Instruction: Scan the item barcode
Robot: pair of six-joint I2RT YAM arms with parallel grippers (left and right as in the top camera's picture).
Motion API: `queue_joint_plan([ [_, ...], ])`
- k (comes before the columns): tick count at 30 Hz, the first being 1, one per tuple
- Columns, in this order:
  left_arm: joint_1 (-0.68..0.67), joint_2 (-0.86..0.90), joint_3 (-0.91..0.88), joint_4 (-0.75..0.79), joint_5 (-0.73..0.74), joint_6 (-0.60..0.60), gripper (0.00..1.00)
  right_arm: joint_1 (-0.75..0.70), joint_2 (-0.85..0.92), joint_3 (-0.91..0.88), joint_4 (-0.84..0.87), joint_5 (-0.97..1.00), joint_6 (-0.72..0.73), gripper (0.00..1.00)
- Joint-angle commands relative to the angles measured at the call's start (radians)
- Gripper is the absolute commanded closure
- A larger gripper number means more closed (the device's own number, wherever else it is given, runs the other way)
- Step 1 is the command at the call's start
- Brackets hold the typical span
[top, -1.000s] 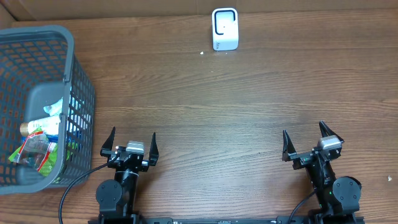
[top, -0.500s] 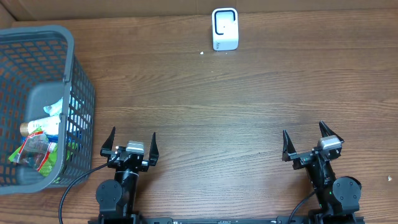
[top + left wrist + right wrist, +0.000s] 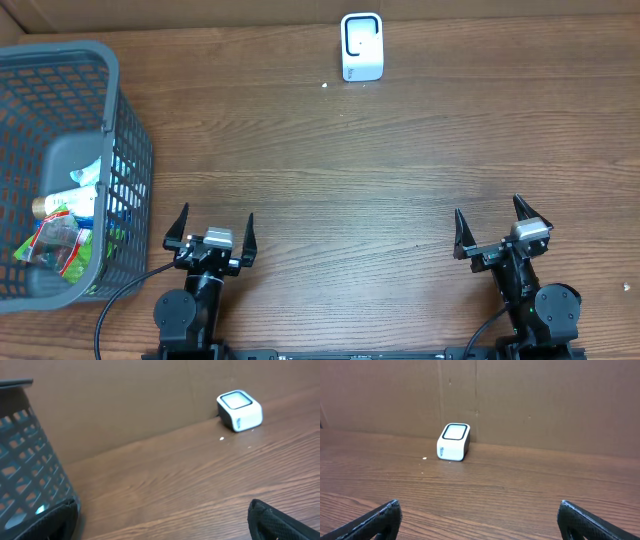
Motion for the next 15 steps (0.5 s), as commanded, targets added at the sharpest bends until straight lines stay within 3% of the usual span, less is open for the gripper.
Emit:
queue_joint_plan([
  [1, 0.003, -0.011, 0.005, 0.006, 0.057, -0.018, 0.0, -0.004, -0.011, -0.011, 0.005, -0.005, -0.001, 0.0],
  [5, 0.003, -0.011, 0.032, 0.006, 0.055, -0.021, 0.0, -0.004, -0.011, -0.011, 0.005, -0.005, -0.001, 0.0],
  [15, 0.004, 0.004, 0.177, -0.081, 0.021, -0.156, 0.0, -0.004, -0.011, -0.011, 0.005, -0.005, -0.001, 0.0],
])
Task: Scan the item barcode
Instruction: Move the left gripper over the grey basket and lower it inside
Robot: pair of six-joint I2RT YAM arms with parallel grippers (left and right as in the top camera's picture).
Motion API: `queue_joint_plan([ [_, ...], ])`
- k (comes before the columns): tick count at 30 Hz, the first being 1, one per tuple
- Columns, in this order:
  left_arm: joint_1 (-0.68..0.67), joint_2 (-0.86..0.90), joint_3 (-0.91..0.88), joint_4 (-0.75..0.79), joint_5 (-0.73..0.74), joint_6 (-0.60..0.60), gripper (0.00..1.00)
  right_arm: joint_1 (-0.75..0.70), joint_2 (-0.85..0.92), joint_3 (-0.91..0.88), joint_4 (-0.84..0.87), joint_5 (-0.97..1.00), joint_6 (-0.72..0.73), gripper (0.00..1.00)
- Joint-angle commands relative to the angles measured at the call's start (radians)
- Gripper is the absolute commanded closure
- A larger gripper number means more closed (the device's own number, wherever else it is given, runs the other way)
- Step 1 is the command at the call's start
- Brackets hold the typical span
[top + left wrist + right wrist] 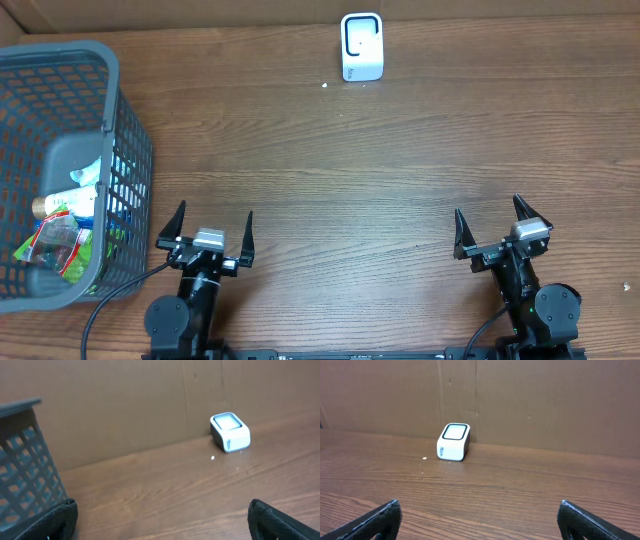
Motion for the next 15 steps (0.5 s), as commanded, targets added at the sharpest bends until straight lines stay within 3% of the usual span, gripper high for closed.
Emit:
queue_joint_plan([
  [1, 0.003, 0.02, 0.092, -0.029, -0.007, -0.085, 0.0, -0.004, -0.011, -0.011, 0.005, -0.005, -0.002, 0.0],
  [10, 0.003, 0.323, 0.456, -0.179, 0.096, -0.144, 0.0, -0.004, -0.011, -0.011, 0.005, -0.005, -0.002, 0.0],
  [15, 0.003, 0.591, 0.821, -0.431, 0.11, -0.154, 0.0, -0.004, -0.011, -0.011, 0.005, -0.005, -0.002, 0.0],
])
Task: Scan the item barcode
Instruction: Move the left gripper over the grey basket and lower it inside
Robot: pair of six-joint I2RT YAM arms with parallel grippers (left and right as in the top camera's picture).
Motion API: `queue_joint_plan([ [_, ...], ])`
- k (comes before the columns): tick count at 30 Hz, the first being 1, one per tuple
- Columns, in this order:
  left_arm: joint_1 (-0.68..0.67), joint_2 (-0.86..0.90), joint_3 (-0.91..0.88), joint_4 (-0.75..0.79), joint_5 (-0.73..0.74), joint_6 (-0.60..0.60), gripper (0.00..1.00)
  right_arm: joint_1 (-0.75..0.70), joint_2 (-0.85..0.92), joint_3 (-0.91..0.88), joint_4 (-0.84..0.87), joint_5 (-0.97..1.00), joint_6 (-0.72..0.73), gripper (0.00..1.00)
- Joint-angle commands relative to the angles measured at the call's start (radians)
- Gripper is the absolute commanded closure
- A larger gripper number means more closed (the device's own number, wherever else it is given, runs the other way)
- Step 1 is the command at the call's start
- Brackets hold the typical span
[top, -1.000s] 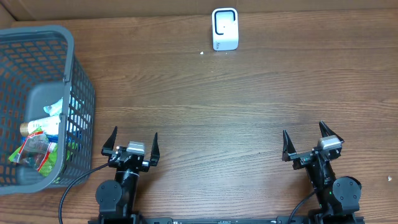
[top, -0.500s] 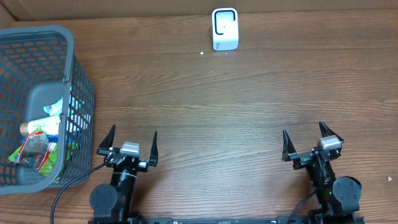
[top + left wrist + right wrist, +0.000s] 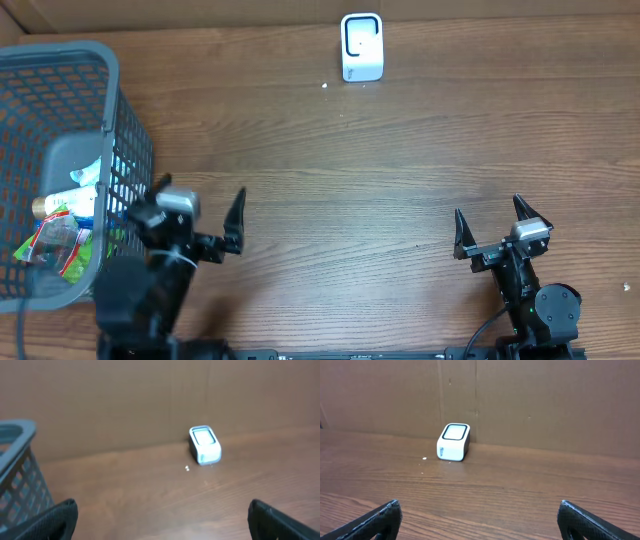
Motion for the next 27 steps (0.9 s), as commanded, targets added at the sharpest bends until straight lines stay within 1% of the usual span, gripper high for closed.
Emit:
queue_joint_plan([
  [1, 0.003, 0.172, 0.256, -0.126, 0.034, -0.023, 0.0, -0.004, -0.01, -0.011, 0.005, -0.005, -0.001, 0.0],
  [5, 0.003, 0.372, 0.564, -0.36, 0.034, -0.01, 0.0, -0.004, -0.01, -0.011, 0.005, -0.005, -0.001, 0.0],
  [7, 0.003, 0.458, 0.704, -0.462, 0.063, -0.031, 0.0, -0.004, -0.01, -0.011, 0.005, -0.005, -0.001, 0.0],
  [10, 0.003, 0.538, 0.833, -0.598, 0.09, -0.037, 0.0, -0.004, -0.01, -0.011, 0.005, -0.005, -0.001, 0.0],
  [12, 0.003, 0.565, 0.861, -0.632, 0.083, -0.043, 0.0, -0.004, -0.01, -0.011, 0.005, -0.005, -0.001, 0.0],
  [16, 0.003, 0.584, 0.859, -0.686, 0.118, -0.085, 0.0, -0.004, -0.01, -0.011, 0.005, -0.005, -0.001, 0.0],
  [18, 0.003, 0.595, 0.859, -0.695, 0.161, -0.085, 0.0, -0.004, -0.01, -0.011, 0.005, -0.005, -0.001, 0.0],
  [21, 0.004, 0.616, 0.864, -0.68, 0.164, -0.111, 0.0, -0.004, -0.01, -0.011, 0.005, -0.005, -0.001, 0.0],
  [24, 0.005, 0.655, 0.924, -0.679, 0.142, -0.15, 0.0, -0.004, -0.01, -0.011, 0.005, -0.005, -0.001, 0.0],
  [27, 0.006, 0.739, 1.094, -0.754, 0.01, -0.233, 0.0, -0.004, -0.01, -0.011, 0.005, -0.005, -0.001, 0.0],
])
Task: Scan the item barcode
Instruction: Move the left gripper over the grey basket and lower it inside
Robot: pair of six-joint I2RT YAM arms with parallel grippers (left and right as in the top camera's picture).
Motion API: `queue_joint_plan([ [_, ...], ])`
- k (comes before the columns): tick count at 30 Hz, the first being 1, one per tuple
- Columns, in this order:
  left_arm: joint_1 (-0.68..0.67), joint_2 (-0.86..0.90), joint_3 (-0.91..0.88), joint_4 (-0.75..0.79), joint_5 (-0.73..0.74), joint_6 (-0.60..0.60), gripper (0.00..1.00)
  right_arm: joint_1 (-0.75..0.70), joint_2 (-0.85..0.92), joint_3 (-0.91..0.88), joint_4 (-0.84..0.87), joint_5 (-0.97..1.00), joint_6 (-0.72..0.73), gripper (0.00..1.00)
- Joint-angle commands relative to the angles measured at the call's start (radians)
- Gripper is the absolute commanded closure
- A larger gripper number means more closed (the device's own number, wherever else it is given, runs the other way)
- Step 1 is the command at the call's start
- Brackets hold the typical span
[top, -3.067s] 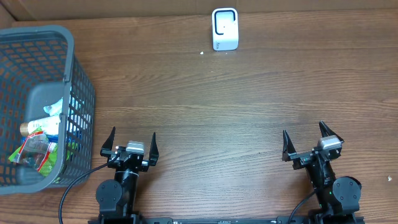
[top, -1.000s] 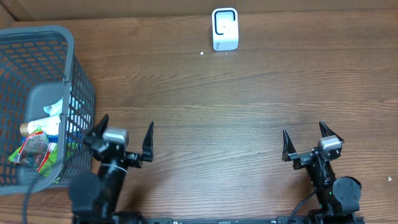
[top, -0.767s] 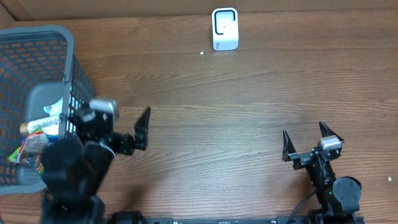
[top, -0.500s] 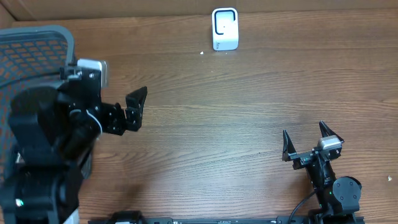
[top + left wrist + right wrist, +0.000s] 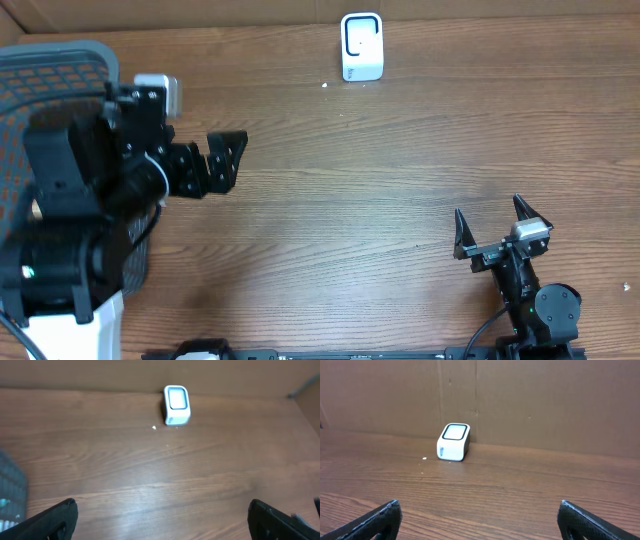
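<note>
The white barcode scanner (image 5: 361, 47) stands at the table's far edge, also seen in the left wrist view (image 5: 176, 398) and the right wrist view (image 5: 453, 441). My left gripper (image 5: 208, 165) is raised high beside the grey basket (image 5: 60, 58), open and empty, its fingers (image 5: 57, 520) wide apart over bare wood. The left arm covers most of the basket, so the items inside are hidden. My right gripper (image 5: 495, 235) rests low at the near right, open and empty, its fingers (image 5: 375, 522) spread and facing the scanner.
The wooden table (image 5: 400, 170) runs from the basket on the left to the right edge. A cardboard wall (image 5: 545, 405) stands behind the scanner. A small white speck (image 5: 324, 85) lies near the scanner.
My left arm has risen much higher and gone farther from the near edge; it now covers most of the basket from above and its camera looks down on the table. The right arm has not moved.
Both grippers rested open at the near edge, the basket's packets in plain sight. The left gripper then turned and shifted toward the basket, and was lifted beside it. Now it is high up next to the basket, still open. The right gripper stayed put.
</note>
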Motion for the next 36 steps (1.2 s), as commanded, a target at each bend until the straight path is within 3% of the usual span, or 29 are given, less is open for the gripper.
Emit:
queue_joint_plan([
  [1, 0.006, 0.085, 0.212, -0.076, -0.163, -0.124, 0.0, -0.004, -0.01, -0.011, 0.005, -0.005, -0.001, 0.0],
  [6, 0.045, 0.213, 0.503, -0.326, -0.561, -0.378, 0.0, -0.004, -0.01, -0.011, 0.005, -0.005, -0.001, 0.0],
  [9, 0.122, 0.229, 0.572, -0.406, -0.651, -0.449, 0.0, -0.004, -0.01, -0.011, 0.005, -0.005, -0.001, 0.0],
  [13, 0.301, 0.227, 0.565, -0.488, -0.653, -0.511, 0.0, -0.004, -0.01, -0.011, 0.005, -0.005, -0.001, 0.0],
  [20, 0.582, 0.244, 0.419, -0.477, -0.526, -0.467, 0.0, -0.004, -0.01, -0.011, 0.005, -0.005, -0.001, 0.0],
  [36, 0.705, 0.378, 0.081, -0.25, -0.497, -0.391, 0.02, -0.004, -0.01, -0.011, 0.005, -0.005, -0.001, 0.0],
])
